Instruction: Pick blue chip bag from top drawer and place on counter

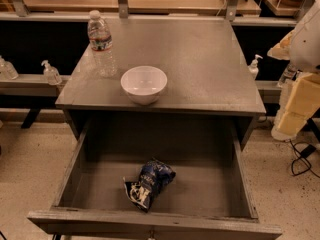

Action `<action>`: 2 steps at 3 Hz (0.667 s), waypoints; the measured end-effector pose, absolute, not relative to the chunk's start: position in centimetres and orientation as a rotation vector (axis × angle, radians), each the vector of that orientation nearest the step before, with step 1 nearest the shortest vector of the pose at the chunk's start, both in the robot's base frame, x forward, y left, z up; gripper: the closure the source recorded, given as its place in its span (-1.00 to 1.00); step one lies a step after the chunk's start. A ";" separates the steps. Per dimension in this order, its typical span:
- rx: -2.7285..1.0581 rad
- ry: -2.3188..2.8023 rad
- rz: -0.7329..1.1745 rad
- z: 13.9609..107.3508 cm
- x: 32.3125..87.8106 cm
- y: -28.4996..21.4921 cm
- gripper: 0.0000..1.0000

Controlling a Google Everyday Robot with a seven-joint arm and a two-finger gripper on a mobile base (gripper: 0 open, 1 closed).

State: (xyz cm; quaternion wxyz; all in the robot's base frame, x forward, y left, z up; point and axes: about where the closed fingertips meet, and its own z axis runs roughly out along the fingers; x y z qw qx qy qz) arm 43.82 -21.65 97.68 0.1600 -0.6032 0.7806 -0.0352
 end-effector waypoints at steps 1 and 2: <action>-1.723 2.230 -0.101 97.7 43.8 -21.6 -1.00; -1.942 2.128 0.063 93.8 42.7 -18.1 -1.00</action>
Offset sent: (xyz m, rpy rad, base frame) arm -0.0222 0.0665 -0.0969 0.0518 0.2986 0.3914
